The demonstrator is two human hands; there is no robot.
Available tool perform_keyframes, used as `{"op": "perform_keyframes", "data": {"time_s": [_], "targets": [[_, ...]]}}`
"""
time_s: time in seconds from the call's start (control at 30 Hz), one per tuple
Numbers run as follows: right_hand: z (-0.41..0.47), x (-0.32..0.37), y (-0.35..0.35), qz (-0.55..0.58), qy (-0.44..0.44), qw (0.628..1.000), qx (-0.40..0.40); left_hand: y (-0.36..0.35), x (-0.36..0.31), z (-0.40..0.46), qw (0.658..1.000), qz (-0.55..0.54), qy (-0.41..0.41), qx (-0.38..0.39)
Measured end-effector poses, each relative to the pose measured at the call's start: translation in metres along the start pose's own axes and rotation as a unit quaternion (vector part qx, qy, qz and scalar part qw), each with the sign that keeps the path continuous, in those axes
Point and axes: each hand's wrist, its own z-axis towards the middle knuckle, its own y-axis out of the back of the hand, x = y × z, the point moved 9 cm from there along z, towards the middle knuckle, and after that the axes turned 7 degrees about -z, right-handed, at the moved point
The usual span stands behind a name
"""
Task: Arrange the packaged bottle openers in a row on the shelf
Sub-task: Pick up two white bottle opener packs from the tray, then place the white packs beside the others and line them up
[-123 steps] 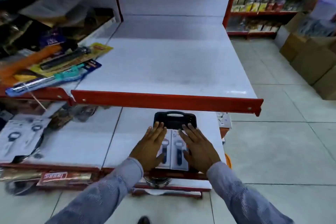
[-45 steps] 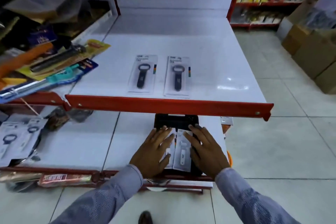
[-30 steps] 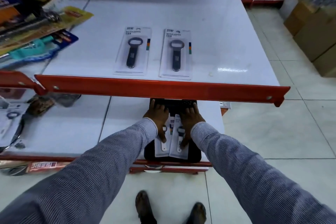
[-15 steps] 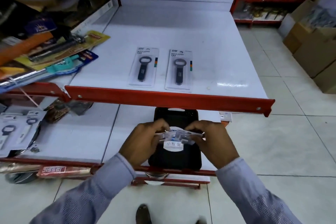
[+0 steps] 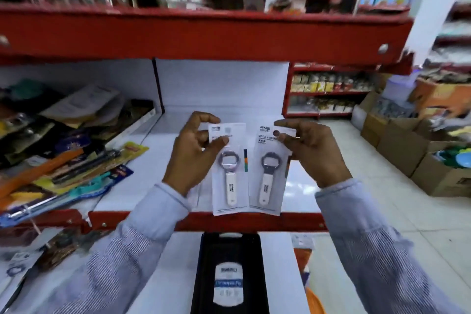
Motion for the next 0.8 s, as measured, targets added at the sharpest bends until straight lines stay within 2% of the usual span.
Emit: {"op": "perform_keyframes", "data": {"time_s": [0.1, 0.23, 0.4, 0.47, 0.53, 0.6, 0.67, 0.73, 0.8], "targets": [[0.05, -0.047, 0.004, -0.042, -0.052, 0.998, 0.006, -0.031, 0.051, 0.044, 0.997, 0.008, 0.071, 0.039], [0.076, -0.116, -0.009, -0.197, -0.125, 0.969, 0.077, -0.064, 0.116, 0.062, 0.982, 0.085, 0.153, 0.07], [0.064, -0.14, -0.016, -0.306, -0.119, 0.938, 0.114, -0.085, 0.129, 0.059, 0.953, 0.24, 0.144, 0.116], [0.056, -0.134, -0.013, -0.324, -0.111, 0.933, 0.113, -0.093, 0.118, 0.056, 0.928, 0.312, 0.098, 0.178], [0.05, -0.123, -0.015, -0.35, -0.085, 0.921, 0.15, -0.102, 0.105, 0.051, 0.89, 0.365, 0.06, 0.267], [0.038, -0.114, -0.026, -0.399, -0.072, 0.882, 0.241, -0.11, 0.101, 0.041, 0.837, 0.4, 0.065, 0.368], [0.021, -0.109, -0.037, -0.459, -0.072, 0.821, 0.333, -0.114, 0.107, 0.029, 0.785, 0.424, 0.089, 0.444], [0.013, -0.109, -0.042, -0.465, -0.081, 0.8, 0.371, -0.114, 0.117, 0.022, 0.766, 0.43, 0.102, 0.467], [0.01, -0.11, -0.04, -0.449, -0.088, 0.802, 0.383, -0.111, 0.122, 0.02, 0.769, 0.429, 0.111, 0.461]]}}
